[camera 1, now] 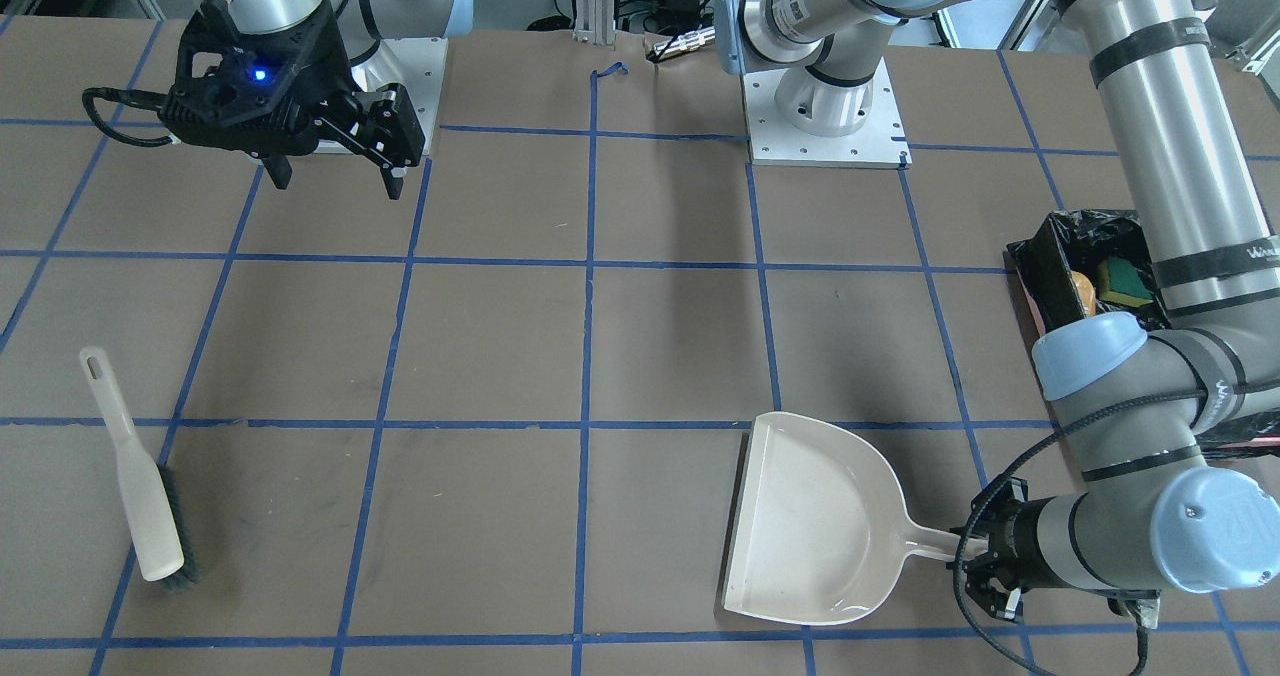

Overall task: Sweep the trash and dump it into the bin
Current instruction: 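Open the left gripper to release the dustpan handle and lift away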

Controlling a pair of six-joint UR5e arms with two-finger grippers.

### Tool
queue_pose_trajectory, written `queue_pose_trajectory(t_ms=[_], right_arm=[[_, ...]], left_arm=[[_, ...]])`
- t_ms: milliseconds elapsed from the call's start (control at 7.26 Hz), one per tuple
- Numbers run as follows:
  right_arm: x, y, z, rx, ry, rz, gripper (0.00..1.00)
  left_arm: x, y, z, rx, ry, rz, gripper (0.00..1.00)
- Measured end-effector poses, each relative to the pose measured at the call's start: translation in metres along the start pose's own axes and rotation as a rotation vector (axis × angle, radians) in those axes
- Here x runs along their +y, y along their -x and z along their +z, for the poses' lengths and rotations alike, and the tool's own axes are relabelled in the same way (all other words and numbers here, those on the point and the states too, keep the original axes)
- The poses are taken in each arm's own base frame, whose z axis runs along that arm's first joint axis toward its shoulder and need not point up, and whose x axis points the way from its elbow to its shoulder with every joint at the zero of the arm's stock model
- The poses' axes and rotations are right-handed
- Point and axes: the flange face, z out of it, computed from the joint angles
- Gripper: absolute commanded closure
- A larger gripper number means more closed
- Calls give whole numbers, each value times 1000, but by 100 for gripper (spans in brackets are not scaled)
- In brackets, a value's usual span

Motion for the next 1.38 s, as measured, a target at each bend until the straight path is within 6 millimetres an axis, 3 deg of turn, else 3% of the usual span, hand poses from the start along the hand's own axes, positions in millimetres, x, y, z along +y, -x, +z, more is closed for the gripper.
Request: queue_pose_trajectory(t_ms=[138,275,826,1102,1377], right_arm=[[0,0,0,0,0,0,0],[0,0,0,0,0,0,0],[1,0,0,3,6,0,0],[1,-2,1,14,11,2,0],[1,-10,4,50,34,10,0]], left_arm=[[-1,0,1,-4,-10,7,15],[0,-1,-1,6,0,1,0],[15,-4,-22,89,125,-73,0],[27,15,-69,109,116,35,0],[42,42,-141,184,66,295,0]])
